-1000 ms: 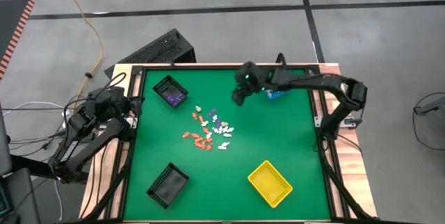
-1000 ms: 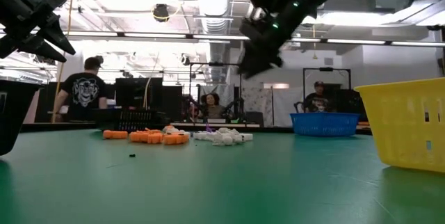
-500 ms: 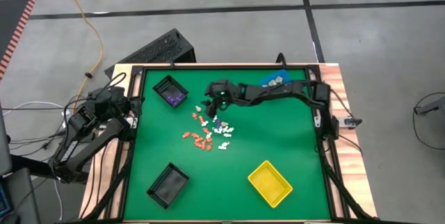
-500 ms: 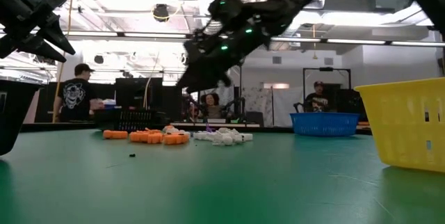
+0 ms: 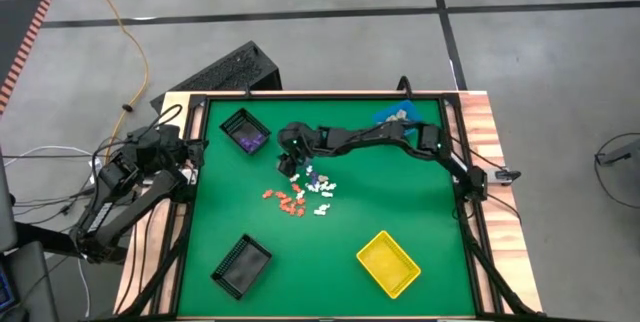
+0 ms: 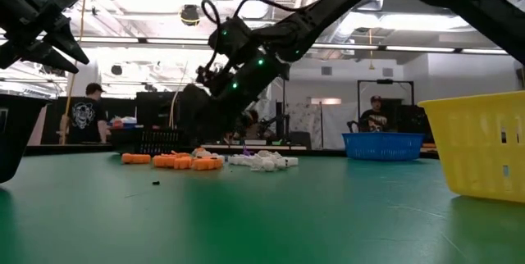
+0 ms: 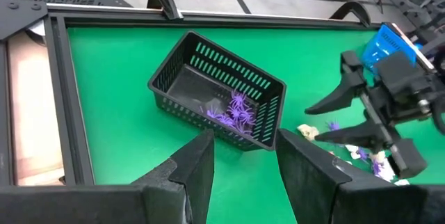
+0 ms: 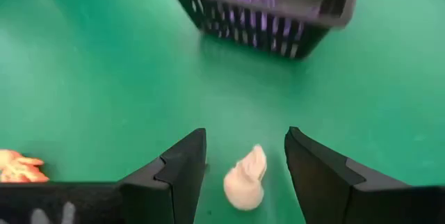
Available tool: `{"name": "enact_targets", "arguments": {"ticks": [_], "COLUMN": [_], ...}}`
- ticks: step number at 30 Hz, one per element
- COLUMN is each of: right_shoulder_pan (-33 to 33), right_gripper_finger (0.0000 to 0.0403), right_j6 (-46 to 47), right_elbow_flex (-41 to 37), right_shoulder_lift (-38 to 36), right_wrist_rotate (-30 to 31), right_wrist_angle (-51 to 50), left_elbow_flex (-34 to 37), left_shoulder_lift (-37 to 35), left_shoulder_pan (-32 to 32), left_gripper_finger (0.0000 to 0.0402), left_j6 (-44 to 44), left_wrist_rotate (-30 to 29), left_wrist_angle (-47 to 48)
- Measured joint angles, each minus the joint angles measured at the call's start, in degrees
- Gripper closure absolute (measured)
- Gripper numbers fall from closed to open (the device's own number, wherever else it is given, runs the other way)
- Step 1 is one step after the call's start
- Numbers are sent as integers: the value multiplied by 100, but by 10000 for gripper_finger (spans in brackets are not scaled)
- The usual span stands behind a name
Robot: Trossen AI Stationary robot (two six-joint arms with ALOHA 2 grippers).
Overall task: Sort Halloween decoration
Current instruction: Put the skull toy into the blue basket
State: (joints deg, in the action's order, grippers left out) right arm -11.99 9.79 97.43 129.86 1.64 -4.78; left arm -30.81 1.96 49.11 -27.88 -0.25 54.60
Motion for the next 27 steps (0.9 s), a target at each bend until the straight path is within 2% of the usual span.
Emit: {"name": "enact_targets", "arguments": {"ticks": [13, 17, 22, 27], "right_shoulder_pan": [39, 35, 32, 33], "right_gripper_finger": [192, 223, 290, 293], "right_j6": [374, 489, 552, 804], "right_elbow_flex": [7, 7, 4, 1], "right_shoulder_lift": [381, 381, 388, 394], "right_wrist_rotate": [64, 139, 195, 166], "right_wrist_angle": [-79, -257, -296, -301], "left_elbow_flex": [0, 0, 0, 0], "left_shoulder_lift": [2, 2, 2, 2], "left_shoulder_pan": [0, 2, 0, -1], "left_gripper_finger": [258, 258, 258, 258], "left_j6": [2, 2, 2, -1], "left_wrist_rotate": [2, 6, -2, -3], "left_wrist_angle": [1, 2, -3, -1]}}
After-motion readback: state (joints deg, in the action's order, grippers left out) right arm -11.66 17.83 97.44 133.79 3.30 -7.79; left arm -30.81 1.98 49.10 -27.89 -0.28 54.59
